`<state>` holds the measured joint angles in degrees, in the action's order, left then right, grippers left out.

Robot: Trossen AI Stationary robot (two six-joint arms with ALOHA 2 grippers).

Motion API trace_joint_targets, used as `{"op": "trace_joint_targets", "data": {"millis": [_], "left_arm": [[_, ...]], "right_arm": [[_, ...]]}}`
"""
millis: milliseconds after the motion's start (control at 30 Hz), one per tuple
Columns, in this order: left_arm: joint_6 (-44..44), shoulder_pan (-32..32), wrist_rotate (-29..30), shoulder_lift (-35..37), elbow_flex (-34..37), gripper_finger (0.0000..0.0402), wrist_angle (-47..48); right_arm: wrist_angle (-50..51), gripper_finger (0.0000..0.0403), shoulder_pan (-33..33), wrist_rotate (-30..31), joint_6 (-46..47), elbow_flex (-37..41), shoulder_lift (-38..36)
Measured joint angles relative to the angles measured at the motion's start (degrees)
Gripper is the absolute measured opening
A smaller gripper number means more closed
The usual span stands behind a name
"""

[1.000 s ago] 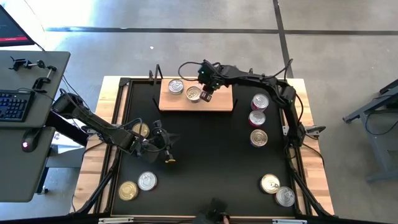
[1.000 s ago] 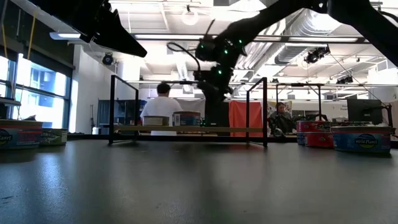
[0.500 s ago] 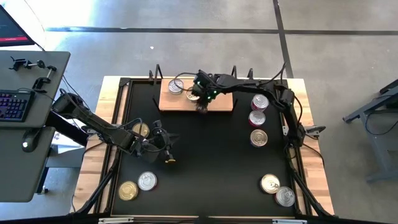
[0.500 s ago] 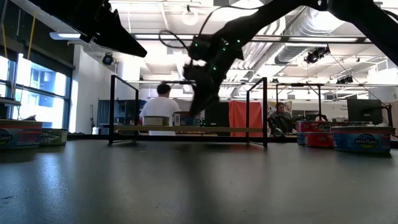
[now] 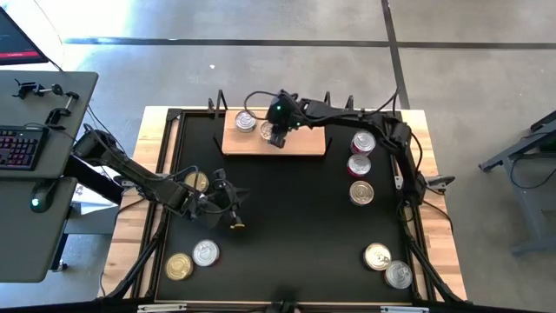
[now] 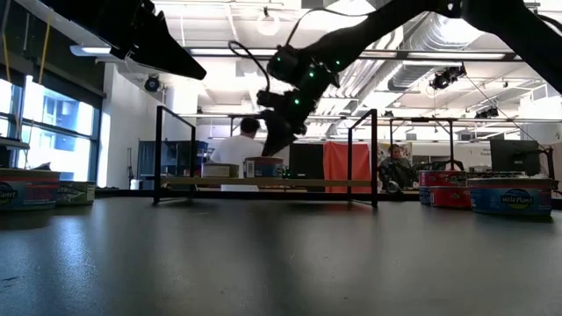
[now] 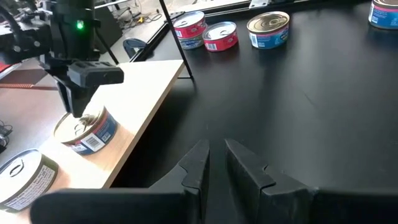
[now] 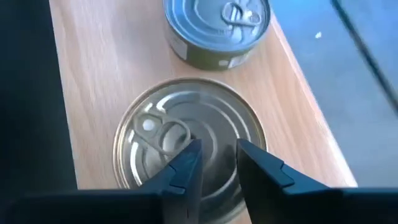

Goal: Stack canned seafood by type on shelf
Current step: Put the blue-pink tuna can on the shelf

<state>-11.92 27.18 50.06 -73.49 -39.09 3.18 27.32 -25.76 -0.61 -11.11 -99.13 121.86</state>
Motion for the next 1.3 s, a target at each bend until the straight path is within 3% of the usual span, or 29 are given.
{"op": "trace_joint_targets", "data": {"millis": [100,367,533,1000,1300], "left_arm": [[0.0,0.0,0.0,0.0,0.0,0.0039,0.0],[0.0,0.0,0.0,0.0,0.0,0.0039,0.0],[0.0,0.0,0.0,0.0,0.0,0.0039,0.0],[0.0,0.0,0.0,0.0,0.0,0.0039,0.0],[0.0,0.0,0.0,0.0,0.0,0.0039,-0.1]], "right_arm": [[1.2,0.0089,-1.2,-0.3,1.1,0.0,0.0],[9.8,0.0089,-1.5,5.8,9.2,-0.2,-0.5],[10.3,0.0089,0.4,3.5,16.0,-0.2,-1.2],[7.2,0.0089,4.0,-5.3,4.7,0.1,-2.5],[4.3,0.0089,0.7,-3.8,8.1,2.5,-2.0]]}}
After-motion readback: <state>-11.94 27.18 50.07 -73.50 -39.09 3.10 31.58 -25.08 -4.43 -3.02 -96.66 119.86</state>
